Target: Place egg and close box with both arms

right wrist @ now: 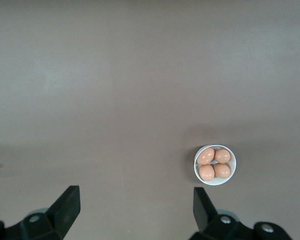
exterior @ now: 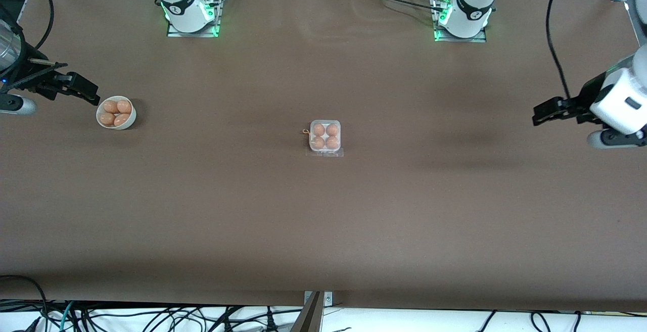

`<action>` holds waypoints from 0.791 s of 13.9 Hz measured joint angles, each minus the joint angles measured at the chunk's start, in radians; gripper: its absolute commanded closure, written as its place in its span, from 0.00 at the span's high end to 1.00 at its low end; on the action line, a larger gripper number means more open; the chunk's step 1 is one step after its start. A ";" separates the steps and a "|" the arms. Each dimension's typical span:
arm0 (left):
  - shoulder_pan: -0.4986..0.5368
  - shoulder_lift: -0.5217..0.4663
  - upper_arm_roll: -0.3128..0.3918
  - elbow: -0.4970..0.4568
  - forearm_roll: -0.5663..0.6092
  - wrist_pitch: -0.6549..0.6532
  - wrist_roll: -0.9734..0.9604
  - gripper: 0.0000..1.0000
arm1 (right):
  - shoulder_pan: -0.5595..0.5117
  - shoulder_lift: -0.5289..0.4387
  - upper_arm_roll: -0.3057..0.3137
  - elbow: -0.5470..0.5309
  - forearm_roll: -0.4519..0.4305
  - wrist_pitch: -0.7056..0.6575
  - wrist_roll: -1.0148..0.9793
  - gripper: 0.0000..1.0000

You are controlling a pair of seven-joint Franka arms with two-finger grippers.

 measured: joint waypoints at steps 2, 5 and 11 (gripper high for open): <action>0.022 -0.034 -0.001 -0.041 0.000 -0.008 0.023 1.00 | 0.000 0.000 0.000 0.000 0.000 0.000 0.000 1.00; 0.029 -0.049 -0.004 -0.092 0.000 0.016 0.034 1.00 | 0.000 0.000 0.000 0.000 0.000 0.000 0.000 1.00; 0.030 -0.051 -0.032 -0.102 0.000 0.060 0.036 1.00 | 0.000 0.000 0.000 0.000 0.000 0.000 0.000 1.00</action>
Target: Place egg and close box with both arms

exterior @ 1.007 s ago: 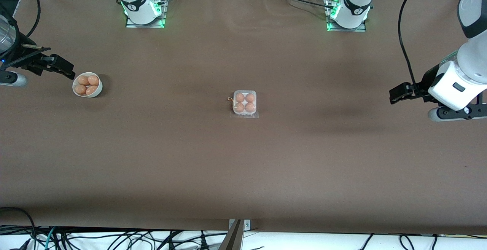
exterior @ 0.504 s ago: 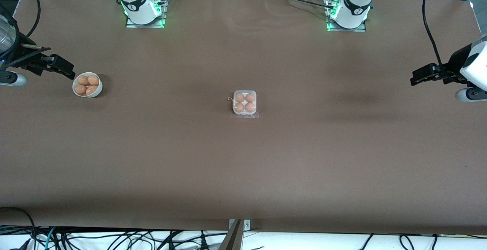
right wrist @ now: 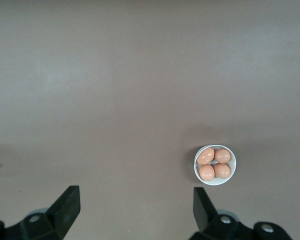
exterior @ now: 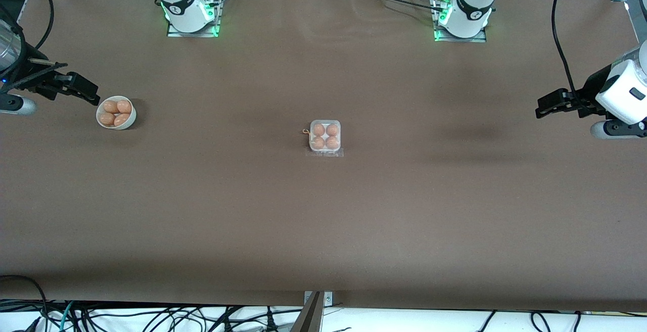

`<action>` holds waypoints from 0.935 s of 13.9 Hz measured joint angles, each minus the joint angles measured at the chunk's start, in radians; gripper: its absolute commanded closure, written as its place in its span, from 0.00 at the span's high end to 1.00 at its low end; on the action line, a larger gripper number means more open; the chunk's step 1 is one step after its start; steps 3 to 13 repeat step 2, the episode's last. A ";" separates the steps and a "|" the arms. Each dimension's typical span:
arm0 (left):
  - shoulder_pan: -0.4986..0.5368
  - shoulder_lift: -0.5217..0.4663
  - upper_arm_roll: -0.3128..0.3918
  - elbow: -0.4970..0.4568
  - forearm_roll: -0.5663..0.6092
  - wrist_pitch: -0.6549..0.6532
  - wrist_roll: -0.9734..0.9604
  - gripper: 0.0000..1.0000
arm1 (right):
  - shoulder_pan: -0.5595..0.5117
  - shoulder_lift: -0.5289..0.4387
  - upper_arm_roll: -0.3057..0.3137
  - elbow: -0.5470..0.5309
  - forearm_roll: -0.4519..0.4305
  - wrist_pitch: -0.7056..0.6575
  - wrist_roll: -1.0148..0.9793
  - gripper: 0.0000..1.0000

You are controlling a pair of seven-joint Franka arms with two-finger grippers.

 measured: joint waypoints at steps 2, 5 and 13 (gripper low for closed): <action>0.003 -0.004 0.000 0.000 0.000 0.004 0.009 1.00 | 0.000 0.000 0.000 0.000 0.000 0.000 0.000 1.00; 0.003 -0.004 0.000 0.000 0.000 0.004 0.009 1.00 | 0.000 0.000 0.000 0.000 0.000 0.000 0.000 1.00; 0.003 -0.004 0.000 0.000 0.000 0.004 0.009 1.00 | 0.000 0.000 0.000 0.000 0.000 0.000 0.000 1.00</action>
